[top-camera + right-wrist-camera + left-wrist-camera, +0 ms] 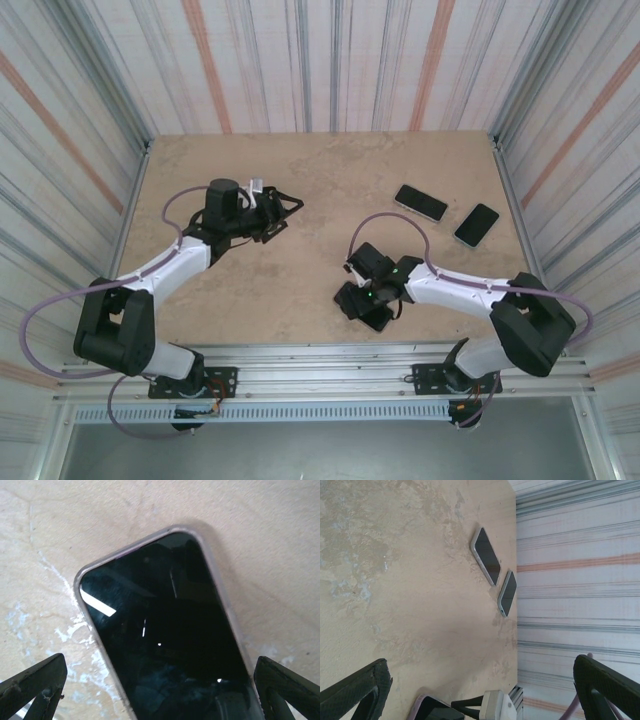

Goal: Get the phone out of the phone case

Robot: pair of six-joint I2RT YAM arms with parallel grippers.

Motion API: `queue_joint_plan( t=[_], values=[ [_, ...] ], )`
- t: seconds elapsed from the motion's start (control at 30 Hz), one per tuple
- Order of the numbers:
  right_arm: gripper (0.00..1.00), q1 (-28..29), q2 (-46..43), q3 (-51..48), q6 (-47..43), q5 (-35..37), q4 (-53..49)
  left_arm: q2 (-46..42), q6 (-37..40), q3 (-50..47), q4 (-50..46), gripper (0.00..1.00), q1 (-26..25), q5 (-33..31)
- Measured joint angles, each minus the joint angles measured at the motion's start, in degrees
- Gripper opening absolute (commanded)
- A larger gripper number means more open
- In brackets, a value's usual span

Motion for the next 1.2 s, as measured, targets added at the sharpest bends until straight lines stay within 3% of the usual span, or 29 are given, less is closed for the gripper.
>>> queue_joint_plan(
  t=[0.5, 0.63, 0.93, 1.2],
  values=[
    [1.00, 5.79, -4.46, -1.05, 4.31, 7.87, -5.20, 0.20, 0.22, -0.20, 0.04, 0.97, -0.13, 0.31],
    [0.99, 4.35, -7.28, -0.28, 4.33, 9.99, -8.81, 0.52, 0.22, -0.20, 0.48, 0.97, -0.55, 0.42],
    [0.99, -0.09, -5.22, -0.07, 3.91, 8.13, -10.32, 1.66, 0.20, -0.20, 2.32, 0.97, -1.64, 0.46],
    [0.99, -0.15, 0.31, 0.70, 3.91, 4.74, -7.15, 1.70, 0.22, -0.20, 2.69, 0.97, -1.64, 0.46]
  ],
)
